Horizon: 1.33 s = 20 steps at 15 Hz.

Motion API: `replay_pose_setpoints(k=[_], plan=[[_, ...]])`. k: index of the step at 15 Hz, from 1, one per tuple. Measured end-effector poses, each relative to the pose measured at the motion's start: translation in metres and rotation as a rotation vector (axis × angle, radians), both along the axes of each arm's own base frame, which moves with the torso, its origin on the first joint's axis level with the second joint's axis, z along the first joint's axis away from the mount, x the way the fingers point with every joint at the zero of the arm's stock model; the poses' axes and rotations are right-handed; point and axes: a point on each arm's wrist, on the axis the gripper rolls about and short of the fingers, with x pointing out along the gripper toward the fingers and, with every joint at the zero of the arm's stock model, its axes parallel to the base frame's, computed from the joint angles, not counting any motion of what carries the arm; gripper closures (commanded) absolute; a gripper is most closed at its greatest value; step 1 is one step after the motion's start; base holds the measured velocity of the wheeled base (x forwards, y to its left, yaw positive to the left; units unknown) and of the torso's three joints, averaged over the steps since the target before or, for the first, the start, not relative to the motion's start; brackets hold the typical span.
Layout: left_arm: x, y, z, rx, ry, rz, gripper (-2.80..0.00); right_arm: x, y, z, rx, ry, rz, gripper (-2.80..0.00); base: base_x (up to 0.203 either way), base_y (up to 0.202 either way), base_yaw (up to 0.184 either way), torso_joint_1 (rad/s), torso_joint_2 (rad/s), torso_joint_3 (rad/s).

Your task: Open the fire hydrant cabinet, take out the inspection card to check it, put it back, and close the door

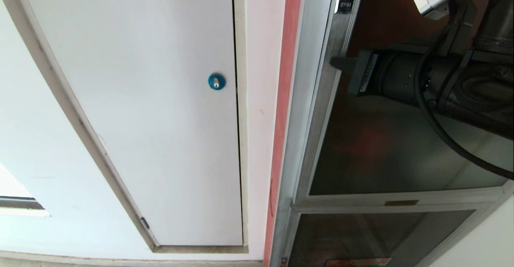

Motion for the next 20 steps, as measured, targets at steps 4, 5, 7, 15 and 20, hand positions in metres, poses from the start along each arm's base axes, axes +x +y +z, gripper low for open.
replay_pose_setpoints(k=[4, 5, 7, 15, 20], plan=[[0.000, 0.000, 0.000, 0.000, 0.000, 0.000, 0.00, 0.012, -0.001, -0.002, -0.003, 0.003, -0.029, 0.00, 0.000, 0.000, 0.000, 0.000, 0.00, 0.000], [0.000, 0.000, 0.000, 0.000, 0.000, 0.000, 0.00, 0.015, -0.001, -0.002, -0.003, 0.003, -0.033, 0.00, 0.000, 0.000, 0.000, 0.000, 0.00, 0.000], [0.000, 0.000, 0.000, 0.000, 0.000, 0.000, 0.00, 0.019, -0.002, -0.003, -0.002, 0.002, -0.043, 0.00, 0.000, 0.000, 0.000, 0.000, 0.00, 0.000], [0.000, 0.000, 0.000, 0.000, 0.000, 0.000, 0.00, 0.000, -0.011, -0.002, 0.004, 0.003, 0.002, 0.00, 0.000, 0.000, 0.000, 0.000, 0.00, 0.000], [0.000, 0.000, 0.000, 0.000, 0.000, 0.000, 0.00, -0.034, -0.014, 0.011, 0.031, -0.046, 0.133, 0.00, 0.000, 0.000, 0.000, 0.000, 0.00, 0.000]])
